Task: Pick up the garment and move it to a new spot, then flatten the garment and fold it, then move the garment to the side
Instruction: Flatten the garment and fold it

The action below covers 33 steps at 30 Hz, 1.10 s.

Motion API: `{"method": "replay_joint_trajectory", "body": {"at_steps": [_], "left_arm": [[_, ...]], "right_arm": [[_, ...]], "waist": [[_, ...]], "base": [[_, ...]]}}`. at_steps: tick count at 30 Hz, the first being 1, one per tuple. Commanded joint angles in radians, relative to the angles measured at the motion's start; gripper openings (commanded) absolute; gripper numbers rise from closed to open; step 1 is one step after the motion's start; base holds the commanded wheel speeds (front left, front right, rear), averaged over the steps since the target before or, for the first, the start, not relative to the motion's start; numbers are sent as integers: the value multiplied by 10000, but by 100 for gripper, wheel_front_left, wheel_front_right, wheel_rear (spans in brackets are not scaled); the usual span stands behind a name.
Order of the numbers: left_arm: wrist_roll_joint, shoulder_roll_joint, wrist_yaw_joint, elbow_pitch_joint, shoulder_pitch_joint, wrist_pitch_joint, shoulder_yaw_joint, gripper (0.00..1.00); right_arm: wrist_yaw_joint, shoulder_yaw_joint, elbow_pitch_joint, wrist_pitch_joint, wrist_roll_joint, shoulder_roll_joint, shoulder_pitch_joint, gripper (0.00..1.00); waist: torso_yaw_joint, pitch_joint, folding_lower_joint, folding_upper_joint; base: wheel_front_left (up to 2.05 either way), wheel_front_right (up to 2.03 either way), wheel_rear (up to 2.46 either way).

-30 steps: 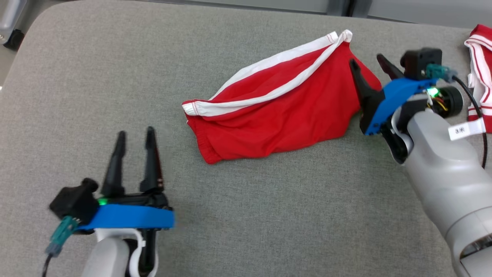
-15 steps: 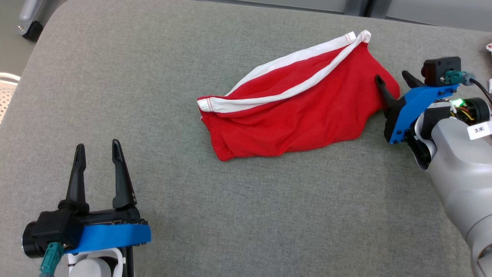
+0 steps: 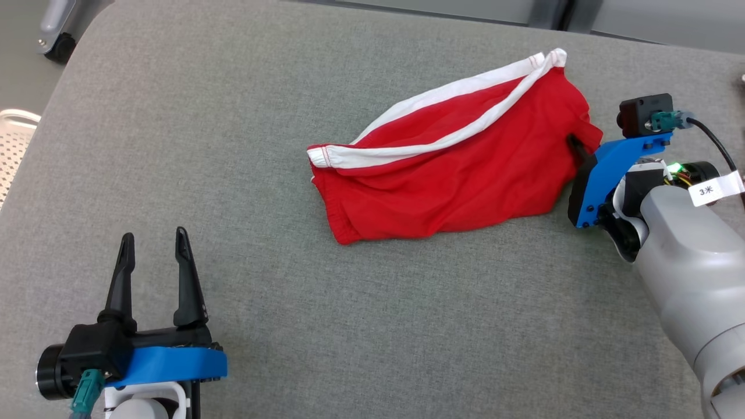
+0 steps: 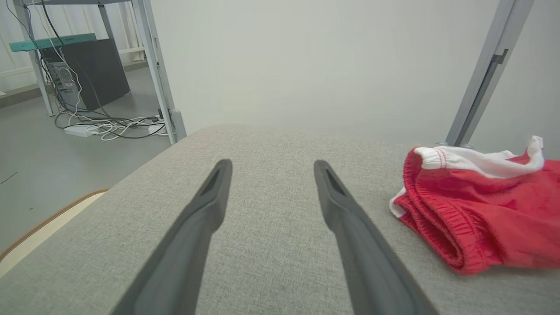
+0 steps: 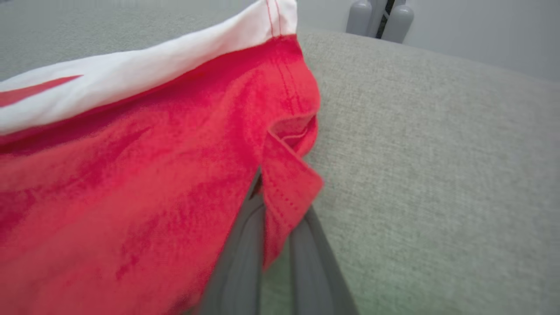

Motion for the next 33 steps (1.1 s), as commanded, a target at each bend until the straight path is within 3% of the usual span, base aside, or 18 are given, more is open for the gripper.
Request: {"method": "replay_joint_trajectory", "body": {"at_steps": [1,9,23,28,33], "left_arm": [[59,-20,-43,50,-136,-42,49,100],[343,-18,-58,88,233,-43,196,100],[958,11,-244,-41,1151,-43,827,100],[1098,61,-296,-18,1265,-43,964,100],[1158,50,-296,6,1283,-43,1042,100]], "right_arm": [[3,-36,-35,-84,109,-21,130,0],[3,51,-970,-740,1090,-71,1264,0],[3,-33,-3764,-1871,3567,-1260,4975,0],[3,-496,-4308,-2094,3781,-1559,5875,0],[3,-708,-4618,-2170,3591,-1348,6017,0]], "waist": [[-69,-72,0,0],[-607,-802,0,0],[-1766,-1886,0,0],[-1932,-1979,0,0],[-2018,-2023,0,0]], "base": [[0,0,0],[0,0,0],[0,0,0],[0,0,0],[0,0,0]]}}
